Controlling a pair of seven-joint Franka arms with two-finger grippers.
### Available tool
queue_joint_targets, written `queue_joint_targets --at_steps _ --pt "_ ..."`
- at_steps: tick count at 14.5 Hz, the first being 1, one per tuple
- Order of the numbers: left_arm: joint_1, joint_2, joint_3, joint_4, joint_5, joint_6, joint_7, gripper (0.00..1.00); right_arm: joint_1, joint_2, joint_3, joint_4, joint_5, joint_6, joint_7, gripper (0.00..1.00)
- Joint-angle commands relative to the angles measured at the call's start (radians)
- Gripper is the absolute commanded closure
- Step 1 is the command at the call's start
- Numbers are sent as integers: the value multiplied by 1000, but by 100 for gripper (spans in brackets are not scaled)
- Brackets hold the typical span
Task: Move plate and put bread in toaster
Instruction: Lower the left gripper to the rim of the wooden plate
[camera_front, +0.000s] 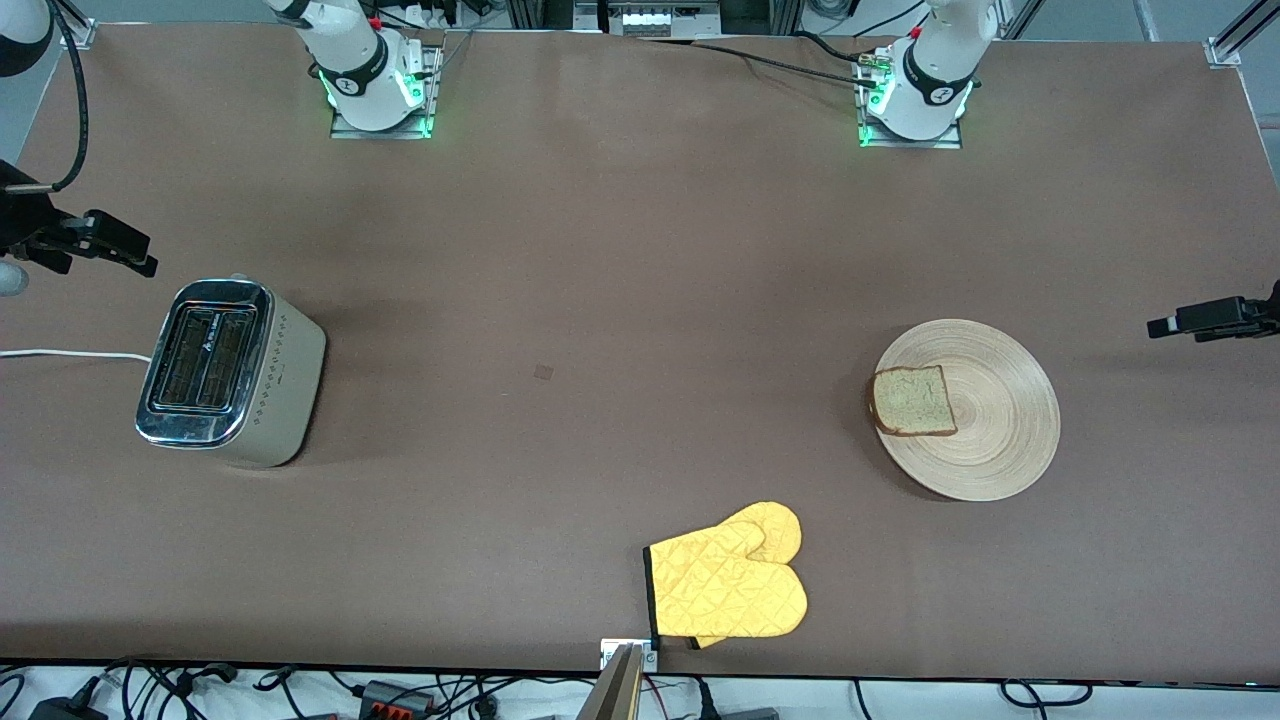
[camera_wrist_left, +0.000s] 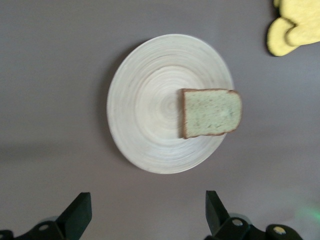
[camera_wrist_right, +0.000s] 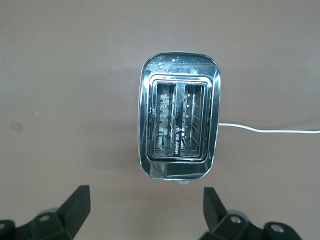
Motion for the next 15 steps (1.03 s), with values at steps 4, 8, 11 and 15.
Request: queue_joint_targets --at_steps 4,8,11,15 --pt "150 205 -11 48 -198 -22 224 0 2 -13 5 -21 -16 42 6 0" --pt "191 325 -18 68 -296 -34 358 0 -1 -16 3 1 -13 28 -4 0" --pt "202 401 -18 69 -307 -30 382 0 -1 -16 3 8 -9 26 -7 0" --pt "191 464 -22 79 -414 -25 430 0 1 -14 5 8 -9 -6 -4 0"
